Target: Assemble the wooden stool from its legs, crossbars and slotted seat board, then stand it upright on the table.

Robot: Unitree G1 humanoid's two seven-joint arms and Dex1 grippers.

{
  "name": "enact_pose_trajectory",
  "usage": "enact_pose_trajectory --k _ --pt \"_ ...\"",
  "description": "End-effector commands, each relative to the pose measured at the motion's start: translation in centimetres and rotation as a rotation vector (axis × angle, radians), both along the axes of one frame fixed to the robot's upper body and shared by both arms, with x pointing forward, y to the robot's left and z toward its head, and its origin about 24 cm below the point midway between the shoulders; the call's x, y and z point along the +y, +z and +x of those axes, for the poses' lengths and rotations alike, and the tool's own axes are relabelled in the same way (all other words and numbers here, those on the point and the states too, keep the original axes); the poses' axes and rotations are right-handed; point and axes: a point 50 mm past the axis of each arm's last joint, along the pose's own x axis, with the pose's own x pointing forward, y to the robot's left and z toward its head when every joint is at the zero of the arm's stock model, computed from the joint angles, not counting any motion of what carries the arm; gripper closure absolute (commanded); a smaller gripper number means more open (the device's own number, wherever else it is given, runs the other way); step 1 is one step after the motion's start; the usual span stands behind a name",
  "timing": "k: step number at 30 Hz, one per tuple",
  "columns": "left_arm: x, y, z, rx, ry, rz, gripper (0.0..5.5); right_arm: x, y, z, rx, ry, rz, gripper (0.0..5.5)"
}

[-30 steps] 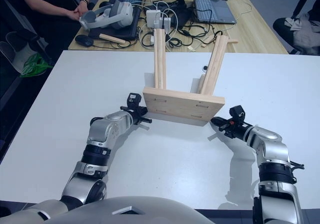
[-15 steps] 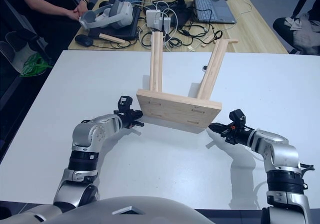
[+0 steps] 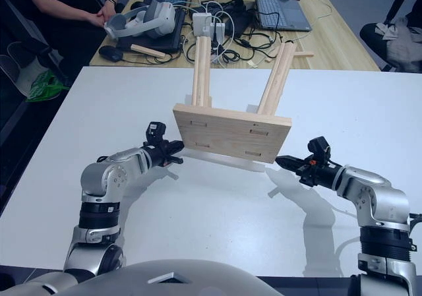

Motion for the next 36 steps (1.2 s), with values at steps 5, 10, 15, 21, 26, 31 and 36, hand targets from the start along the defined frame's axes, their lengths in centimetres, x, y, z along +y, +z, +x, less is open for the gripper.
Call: enact_pose_trajectory --k 5,10,15,21,26,31,36 --pt "-4.0 4.1 -0.4 -0.106 -0.232 -0.279 5.48 3.9 3.3 1.5 -0.158 0.159 0.189 5.5" --pt "-3.9 5.2 -0.4 -0.137 -0.244 -0.314 5.48 4.1 4.0 1.7 -0.179 0.161 0.208 5.5" --pt "-3.6 6.0 -0.5 -0.156 -0.246 -0.336 5.48 4.2 4.6 1.9 -0.197 0.159 0.227 5.5" --pt "-3.0 6.7 -0.6 -0.18 -0.246 -0.356 5.48 4.2 5.4 2.2 -0.219 0.154 0.263 5.5" --pt "-3.0 7.5 -0.4 -0.205 -0.254 -0.382 5.48 4.3 6.0 2.3 -0.238 0.149 0.284 5.5" --pt "-2.7 8.3 -0.2 -0.239 -0.248 -0.411 5.48 4.4 6.6 2.5 -0.258 0.142 0.31 5.5" --pt "-2.6 8.8 -0.1 -0.259 -0.256 -0.436 5.48 4.5 7.2 2.6 -0.274 0.138 0.333 5.5"
